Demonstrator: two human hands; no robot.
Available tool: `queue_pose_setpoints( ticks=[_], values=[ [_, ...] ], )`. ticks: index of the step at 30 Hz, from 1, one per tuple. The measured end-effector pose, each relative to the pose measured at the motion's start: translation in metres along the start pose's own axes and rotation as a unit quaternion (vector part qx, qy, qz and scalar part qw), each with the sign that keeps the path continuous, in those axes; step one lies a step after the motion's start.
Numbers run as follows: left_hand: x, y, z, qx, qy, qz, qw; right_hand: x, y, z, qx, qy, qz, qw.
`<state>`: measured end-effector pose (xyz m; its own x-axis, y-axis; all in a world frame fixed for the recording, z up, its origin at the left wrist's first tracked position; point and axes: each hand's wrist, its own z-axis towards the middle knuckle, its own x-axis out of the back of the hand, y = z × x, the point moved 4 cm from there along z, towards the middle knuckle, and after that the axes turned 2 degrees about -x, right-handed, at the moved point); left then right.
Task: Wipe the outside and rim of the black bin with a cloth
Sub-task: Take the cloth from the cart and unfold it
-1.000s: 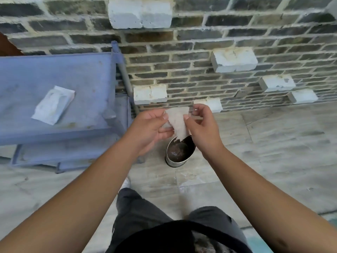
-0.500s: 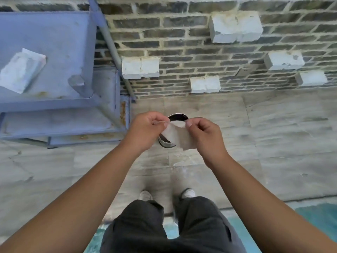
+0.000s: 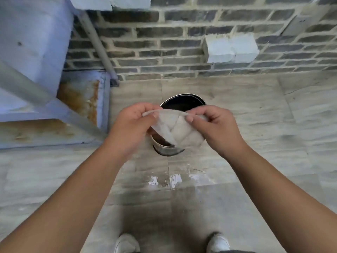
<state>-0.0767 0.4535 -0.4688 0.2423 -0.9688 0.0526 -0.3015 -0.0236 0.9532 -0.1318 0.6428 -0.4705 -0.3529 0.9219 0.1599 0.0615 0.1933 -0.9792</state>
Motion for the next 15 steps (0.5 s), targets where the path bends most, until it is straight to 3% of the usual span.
queue_pose_setpoints(
  ticks=[5, 9, 12, 15],
  values=[
    [-0.012, -0.064, 0.051, -0.065, -0.036, 0.017, 0.997, 0.010, 0.064, 0.042, 0.078, 0.056, -0.024, 0.995],
    [-0.016, -0.071, 0.055, -0.068, -0.045, 0.005, 0.997, 0.016, 0.073, 0.040, 0.096, 0.077, -0.031, 0.992],
    [-0.013, -0.051, 0.052, -0.083, -0.042, -0.043, 0.995, 0.013, 0.066, 0.029, 0.069, 0.052, -0.047, 0.995],
    [-0.014, -0.034, 0.054, -0.108, -0.091, -0.038, 0.989, 0.000, 0.049, 0.031, 0.082, -0.009, -0.064, 0.994]
  ],
)
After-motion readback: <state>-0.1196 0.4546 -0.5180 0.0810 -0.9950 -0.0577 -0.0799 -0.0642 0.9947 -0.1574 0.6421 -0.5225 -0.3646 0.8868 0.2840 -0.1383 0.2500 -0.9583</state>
